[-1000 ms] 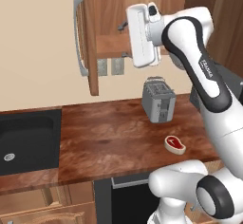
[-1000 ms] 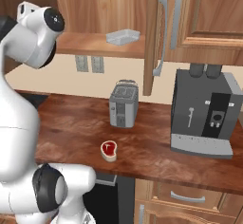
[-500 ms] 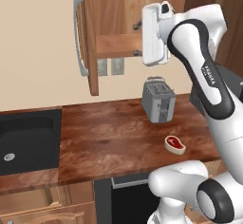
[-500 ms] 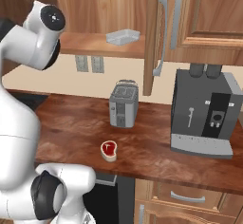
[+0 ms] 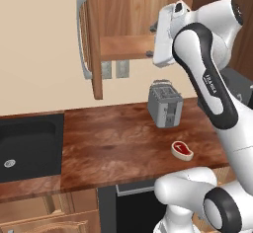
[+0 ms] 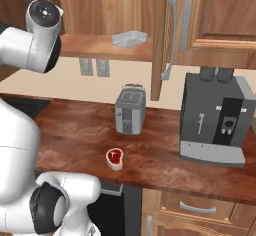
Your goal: Retrieve the tupperware from the cabinet, then place the raw meat into the tupperware to avoid contamination.
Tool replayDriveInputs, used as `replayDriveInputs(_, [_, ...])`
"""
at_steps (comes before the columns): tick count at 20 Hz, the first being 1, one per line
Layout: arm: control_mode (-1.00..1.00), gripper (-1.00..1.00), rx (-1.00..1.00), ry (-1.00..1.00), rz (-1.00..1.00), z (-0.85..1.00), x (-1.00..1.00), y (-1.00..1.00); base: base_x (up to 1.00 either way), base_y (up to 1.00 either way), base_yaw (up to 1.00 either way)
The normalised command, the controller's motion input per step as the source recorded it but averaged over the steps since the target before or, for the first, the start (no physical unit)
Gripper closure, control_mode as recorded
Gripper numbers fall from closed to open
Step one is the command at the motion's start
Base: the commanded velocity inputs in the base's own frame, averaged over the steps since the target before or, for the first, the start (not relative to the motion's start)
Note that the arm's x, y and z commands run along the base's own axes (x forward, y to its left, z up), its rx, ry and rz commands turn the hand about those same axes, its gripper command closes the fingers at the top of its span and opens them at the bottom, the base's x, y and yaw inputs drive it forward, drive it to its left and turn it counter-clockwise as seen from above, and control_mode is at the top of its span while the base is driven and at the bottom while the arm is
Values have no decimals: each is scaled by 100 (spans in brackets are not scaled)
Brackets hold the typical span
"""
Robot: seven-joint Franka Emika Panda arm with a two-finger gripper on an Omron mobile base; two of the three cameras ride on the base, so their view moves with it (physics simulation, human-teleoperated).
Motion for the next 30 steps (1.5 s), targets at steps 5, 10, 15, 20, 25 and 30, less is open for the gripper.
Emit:
replayDriveInputs(5, [-100,-100,-3,8,-14,0,19,-30,0,0,0])
replayDriveInputs(10, [-100,-100,-5,8,-10,0,24,-27,0,0,0])
replayDriveInputs(15, [-100,-100,-4,7,-8,-1,24,-24,0,0,0])
replayDriveInputs(20, [-100,-100,-2,5,-5,-2,25,-15,0,0,0])
replayDriveInputs(25, [-100,-100,-1,1,-5,-5,18,-10,0,0,0])
replayDriveInputs(30, [-100,-100,0,0,-9,-13,7,-10,0,0,0])
